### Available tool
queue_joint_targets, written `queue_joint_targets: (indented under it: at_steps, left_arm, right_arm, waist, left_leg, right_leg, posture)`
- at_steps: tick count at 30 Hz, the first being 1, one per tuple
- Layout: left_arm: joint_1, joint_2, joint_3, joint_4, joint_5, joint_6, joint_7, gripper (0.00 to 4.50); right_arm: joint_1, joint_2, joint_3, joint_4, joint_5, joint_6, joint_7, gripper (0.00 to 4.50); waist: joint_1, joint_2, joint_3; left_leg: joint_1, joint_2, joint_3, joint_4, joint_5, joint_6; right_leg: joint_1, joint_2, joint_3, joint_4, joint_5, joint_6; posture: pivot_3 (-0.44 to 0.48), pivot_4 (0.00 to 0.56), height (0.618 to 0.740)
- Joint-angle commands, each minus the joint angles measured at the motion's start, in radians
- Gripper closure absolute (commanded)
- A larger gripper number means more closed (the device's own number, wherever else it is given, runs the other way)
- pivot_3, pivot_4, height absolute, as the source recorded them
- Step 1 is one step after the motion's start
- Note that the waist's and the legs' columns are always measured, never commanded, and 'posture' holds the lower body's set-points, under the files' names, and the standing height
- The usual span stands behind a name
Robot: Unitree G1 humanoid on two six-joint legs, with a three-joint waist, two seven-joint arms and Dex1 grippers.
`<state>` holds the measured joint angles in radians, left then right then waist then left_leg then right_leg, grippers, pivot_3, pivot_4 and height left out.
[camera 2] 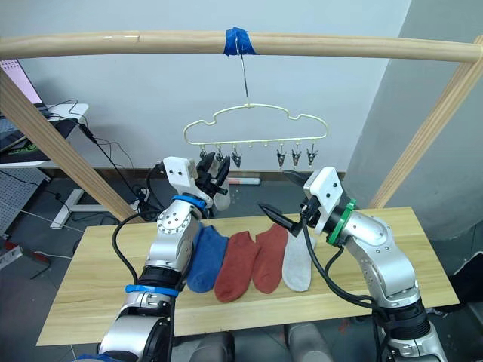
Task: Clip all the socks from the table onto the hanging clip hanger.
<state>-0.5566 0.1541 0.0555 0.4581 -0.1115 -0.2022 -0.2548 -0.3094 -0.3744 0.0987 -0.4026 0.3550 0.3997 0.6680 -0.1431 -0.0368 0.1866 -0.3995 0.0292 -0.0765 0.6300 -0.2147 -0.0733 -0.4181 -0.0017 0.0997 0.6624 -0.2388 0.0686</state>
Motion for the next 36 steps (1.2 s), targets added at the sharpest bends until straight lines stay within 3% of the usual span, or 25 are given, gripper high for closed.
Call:
queue_joint_targets:
  at_steps: [1, 10, 18, 24, 29, 36]
  left_arm:
    - [-0.031, 0.003, 0.011, -0.007, 0.008, -0.034, 0.012, 2.49]
    - [-0.042, 0.004, 0.006, 0.017, 0.022, -0.056, 0.011, 2.49]
    - [-0.049, 0.008, 0.007, 0.026, 0.018, -0.058, -0.005, 4.29]
    - [-0.047, 0.017, 0.010, 0.002, 0.011, -0.040, -0.011, 4.49]
    - [0.008, 0.084, 0.017, -0.220, -0.096, 0.260, -0.114, 4.49]
    - [0.065, 0.197, 0.054, -0.459, -0.269, 0.676, -0.199, 4.49]
  right_arm:
    - [-0.020, -0.005, -0.014, -0.052, 0.030, -0.003, 0.006, 0.00]
    - [-0.020, -0.008, -0.013, -0.055, 0.036, -0.001, -0.004, 0.00]
    - [-0.019, -0.006, -0.013, -0.047, 0.034, -0.002, -0.014, 0.00]
    - [0.006, -0.035, 0.012, -0.019, -0.014, 0.016, -0.028, 0.00]
    - [0.044, -0.177, 0.215, 0.261, -0.252, 0.053, 0.007, 0.00]
    - [-0.088, -0.101, 0.320, 0.699, -0.377, -0.147, 0.059, 0.00]
  waist:
    - [0.000, 0.000, 0.000]
    - [-0.002, 0.000, 0.000]
    - [-0.002, 0.000, 0.000]
    - [-0.001, 0.000, 0.000]
    - [-0.001, 0.000, 0.000]
    - [-0.018, 0.001, 0.001]
  left_leg:
    - [0.000, 0.000, 0.000, 0.000, 0.000, 0.000]
    - [0.000, 0.000, 0.000, 0.000, 0.000, 0.000]
    - [0.000, 0.000, 0.000, 0.000, 0.000, 0.000]
    - [0.000, 0.000, 0.000, 0.000, 0.000, 0.000]
    - [0.000, 0.000, 0.000, 0.000, 0.000, 0.000]
    - [0.002, 0.000, 0.000, 0.000, 0.001, 0.001]
  right_leg:
    - [0.000, 0.000, 0.000, 0.000, 0.000, 0.000]
    - [0.000, 0.000, 0.000, 0.000, 0.000, 0.000]
    - [0.000, 0.000, 0.000, 0.000, 0.000, 0.000]
    - [0.000, 0.000, 0.000, 0.000, 0.000, 0.000]
    - [0.000, 0.000, 0.000, 0.000, 0.000, 0.000]
    - [0.000, 0.001, 0.000, 0.003, 0.000, 0.000]
  posture:
    - [-0.172, 0.128, 0.740]
    - [-0.172, 0.128, 0.740]
    - [-0.168, 0.131, 0.740]
    - [-0.165, 0.135, 0.740]
    - [-0.154, 0.155, 0.740]
    - [-0.115, 0.162, 0.740]
